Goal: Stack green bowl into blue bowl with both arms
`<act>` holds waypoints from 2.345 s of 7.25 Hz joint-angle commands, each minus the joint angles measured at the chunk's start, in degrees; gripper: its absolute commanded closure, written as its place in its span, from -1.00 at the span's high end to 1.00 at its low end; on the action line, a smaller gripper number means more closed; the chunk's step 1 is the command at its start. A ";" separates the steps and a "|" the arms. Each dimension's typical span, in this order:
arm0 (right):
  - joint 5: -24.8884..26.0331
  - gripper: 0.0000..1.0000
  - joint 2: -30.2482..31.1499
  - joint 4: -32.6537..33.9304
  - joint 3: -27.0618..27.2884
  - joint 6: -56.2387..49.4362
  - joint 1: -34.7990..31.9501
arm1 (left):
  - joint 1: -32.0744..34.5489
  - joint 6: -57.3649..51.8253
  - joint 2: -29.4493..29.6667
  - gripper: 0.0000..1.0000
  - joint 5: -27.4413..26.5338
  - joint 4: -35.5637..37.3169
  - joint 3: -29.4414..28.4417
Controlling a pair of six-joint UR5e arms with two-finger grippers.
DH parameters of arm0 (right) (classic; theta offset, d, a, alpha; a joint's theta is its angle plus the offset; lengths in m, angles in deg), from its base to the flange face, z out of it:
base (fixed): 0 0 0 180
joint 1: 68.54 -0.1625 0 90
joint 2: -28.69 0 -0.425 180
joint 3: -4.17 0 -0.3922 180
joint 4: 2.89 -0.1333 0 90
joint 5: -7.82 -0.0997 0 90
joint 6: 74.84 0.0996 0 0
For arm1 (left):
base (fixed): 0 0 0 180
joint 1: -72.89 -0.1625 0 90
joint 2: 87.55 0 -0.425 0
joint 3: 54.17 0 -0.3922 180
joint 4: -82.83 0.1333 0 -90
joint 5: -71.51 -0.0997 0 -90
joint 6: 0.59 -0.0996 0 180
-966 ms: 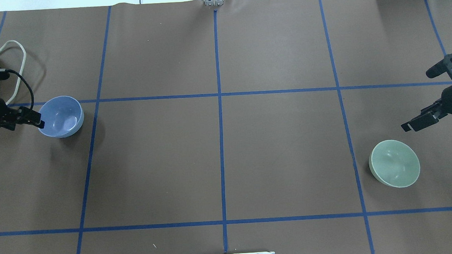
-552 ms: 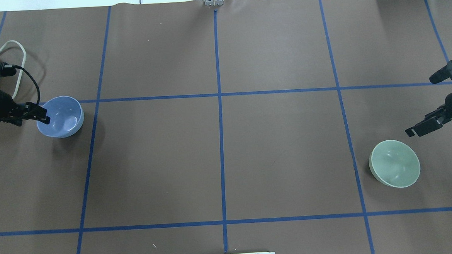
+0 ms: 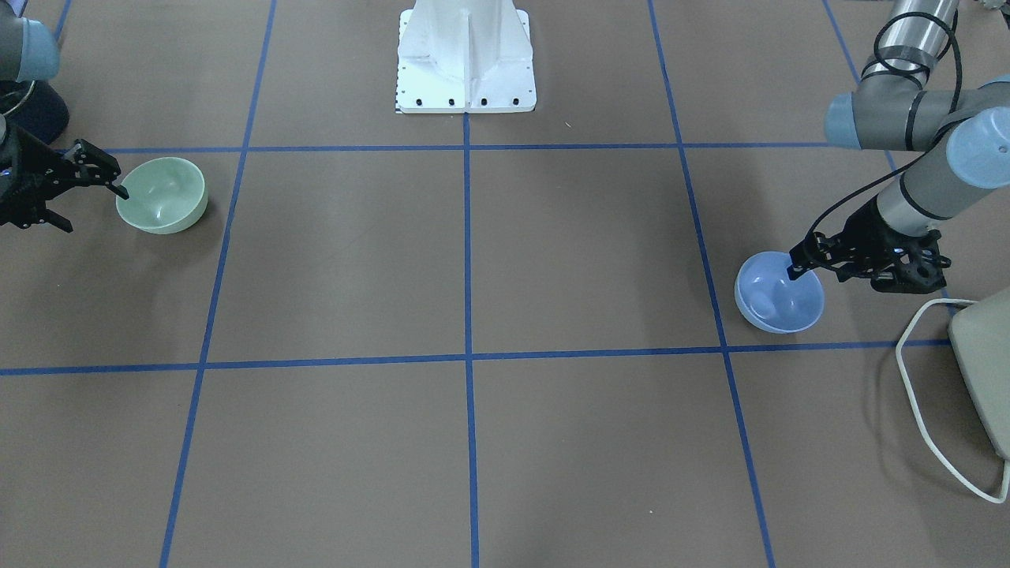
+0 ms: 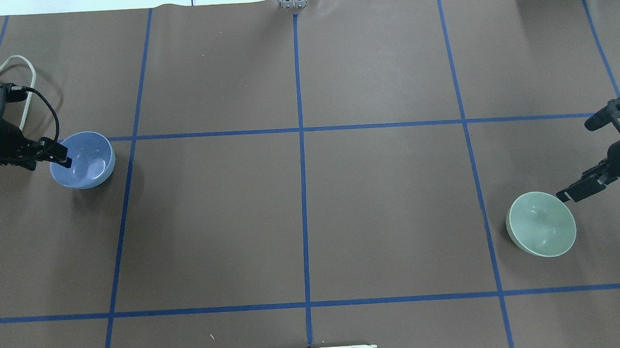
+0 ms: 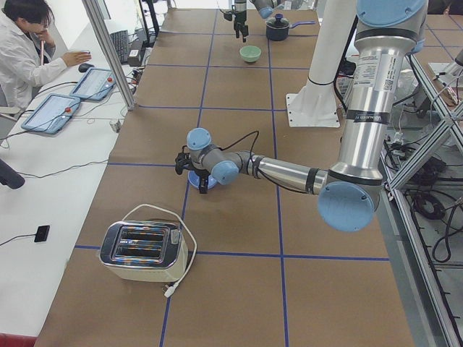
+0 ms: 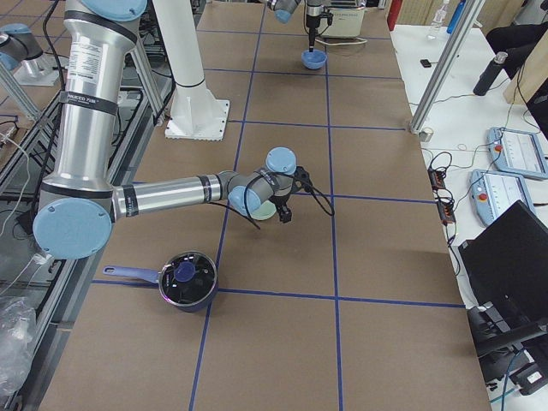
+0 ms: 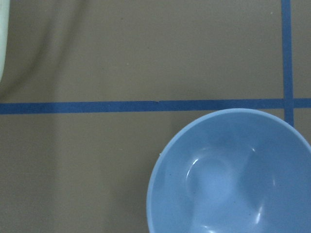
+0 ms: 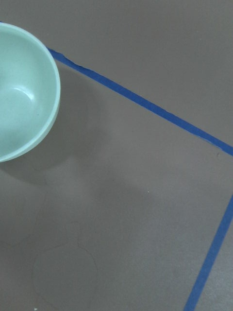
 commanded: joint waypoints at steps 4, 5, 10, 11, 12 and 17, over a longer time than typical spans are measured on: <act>0.89 0.99 1.15 -1.82 -0.18 -0.07 4.78 | 0.00 -0.07 0.35 0.29 0.09 0.00 -1.54; 0.89 0.99 1.15 -2.08 -0.26 -0.07 4.96 | -0.44 0.02 0.79 0.21 0.09 0.00 -2.15; 2.39 0.99 1.94 -7.54 -3.25 0.02 6.81 | -0.53 0.11 1.40 -0.21 -0.17 -0.09 -3.39; 2.39 0.99 2.03 -7.54 -3.25 0.11 7.07 | -0.53 0.20 1.40 -0.32 -0.26 0.00 -3.39; 2.47 0.99 1.94 -7.97 -3.25 1.68 7.51 | -0.70 0.98 1.40 -0.47 -0.35 -0.09 -3.39; 5.55 0.71 2.03 -9.65 -3.25 3.01 8.30 | -0.79 1.69 1.40 -0.74 -0.44 -0.17 -3.04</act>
